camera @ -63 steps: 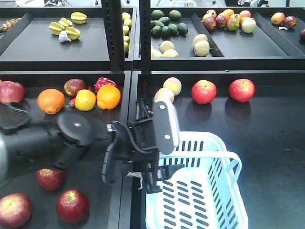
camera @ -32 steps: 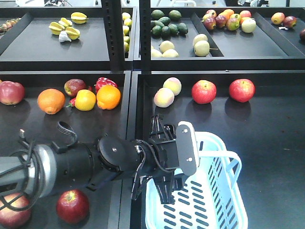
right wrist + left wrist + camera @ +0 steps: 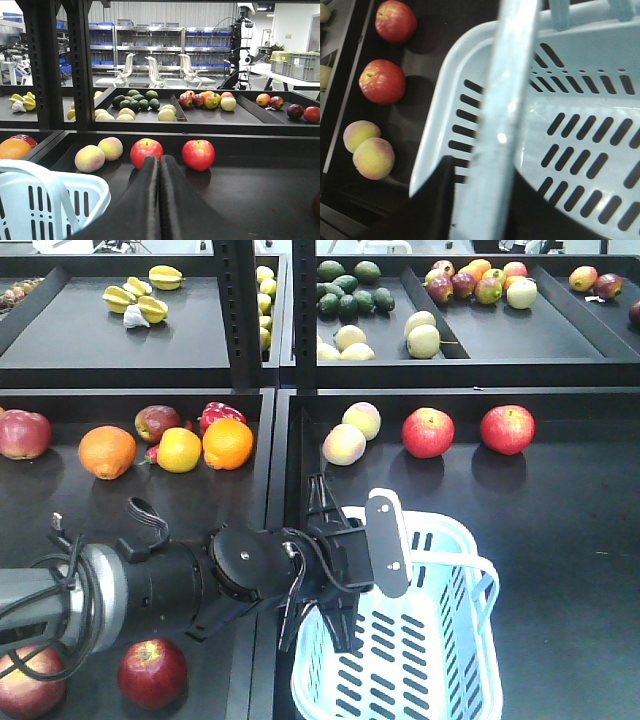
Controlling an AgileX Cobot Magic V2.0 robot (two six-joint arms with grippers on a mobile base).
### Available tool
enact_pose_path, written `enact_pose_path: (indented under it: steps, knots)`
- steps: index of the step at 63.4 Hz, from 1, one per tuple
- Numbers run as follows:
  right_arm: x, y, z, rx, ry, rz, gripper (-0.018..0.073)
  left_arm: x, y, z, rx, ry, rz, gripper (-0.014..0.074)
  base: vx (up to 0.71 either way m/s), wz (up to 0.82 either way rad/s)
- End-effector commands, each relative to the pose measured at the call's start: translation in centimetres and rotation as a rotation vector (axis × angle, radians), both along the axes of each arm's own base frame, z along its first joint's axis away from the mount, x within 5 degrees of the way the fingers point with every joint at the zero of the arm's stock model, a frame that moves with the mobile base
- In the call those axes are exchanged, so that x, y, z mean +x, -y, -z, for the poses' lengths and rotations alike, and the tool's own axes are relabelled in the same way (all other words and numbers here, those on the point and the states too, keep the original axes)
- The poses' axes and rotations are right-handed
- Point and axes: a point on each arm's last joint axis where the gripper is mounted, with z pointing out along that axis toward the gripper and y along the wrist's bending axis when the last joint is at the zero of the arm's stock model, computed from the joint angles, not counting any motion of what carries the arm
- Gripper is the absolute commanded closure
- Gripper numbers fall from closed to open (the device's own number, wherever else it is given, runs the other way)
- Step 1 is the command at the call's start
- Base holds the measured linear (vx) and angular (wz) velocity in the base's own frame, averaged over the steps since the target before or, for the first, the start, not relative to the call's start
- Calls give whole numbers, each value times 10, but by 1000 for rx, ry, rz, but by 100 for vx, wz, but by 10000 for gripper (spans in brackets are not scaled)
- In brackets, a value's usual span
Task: Pick three apples into basket with both arms
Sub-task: 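Lift the light-blue basket by its handle with the left gripper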
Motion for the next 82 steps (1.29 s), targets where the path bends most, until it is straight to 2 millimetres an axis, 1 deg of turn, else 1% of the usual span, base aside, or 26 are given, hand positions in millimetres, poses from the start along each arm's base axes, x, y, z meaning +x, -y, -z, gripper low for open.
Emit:
enact_pose_path:
  steps: [1, 11, 16, 23, 31, 40, 46, 48, 59, 67, 75, 78, 82]
  knots:
    - [-1, 0, -2, -13, 68, 1, 568, 0, 0, -30, -67, 62, -21, 606, 0, 0]
    - [-1, 0, -2, -13, 68, 1, 568, -1, -3, -40, -86, 83, -34, 604, 0, 0]
    - [-1, 0, -2, -13, 68, 1, 568, -1, -7, -49, -109, 103, -60, 604, 0, 0]
    - [-1, 0, -2, -13, 68, 1, 568, -2, -15, -69, -174, 129, -132, 604, 0, 0]
    - [-1, 0, -2, -13, 68, 1, 568, -7, -26, -96, -230, 194, -170, 604, 0, 0]
    - [-1, 0, -2, -13, 68, 1, 568, -16, -45, -133, -274, 308, -199, 604, 0, 0]
    - [-1, 0, -2, -13, 68, 1, 568, -24, -56, -153, -273, 391, -197, 604, 0, 0]
    - [-1, 0, -2, -13, 68, 1, 568, -26, -60, -159, -264, 420, -194, 604, 0, 0]
    - [-1, 0, -2, -13, 68, 1, 568, -38, -80, -187, -333, 487, -244, 604, 0, 0]
    - [-1, 0, -2, -13, 68, 1, 568, -47, -93, -203, -380, 524, -277, 604, 0, 0]
    - [-1, 0, -2, -13, 68, 1, 568, -56, -104, -216, -429, 532, -289, 604, 0, 0]
    - [-1, 0, -2, -13, 68, 1, 568, -58, -106, -218, -446, 526, -296, 604, 0, 0]
    - [-1, 0, -2, -13, 68, 1, 568, -60, -109, -216, -447, 521, -309, 604, 0, 0]
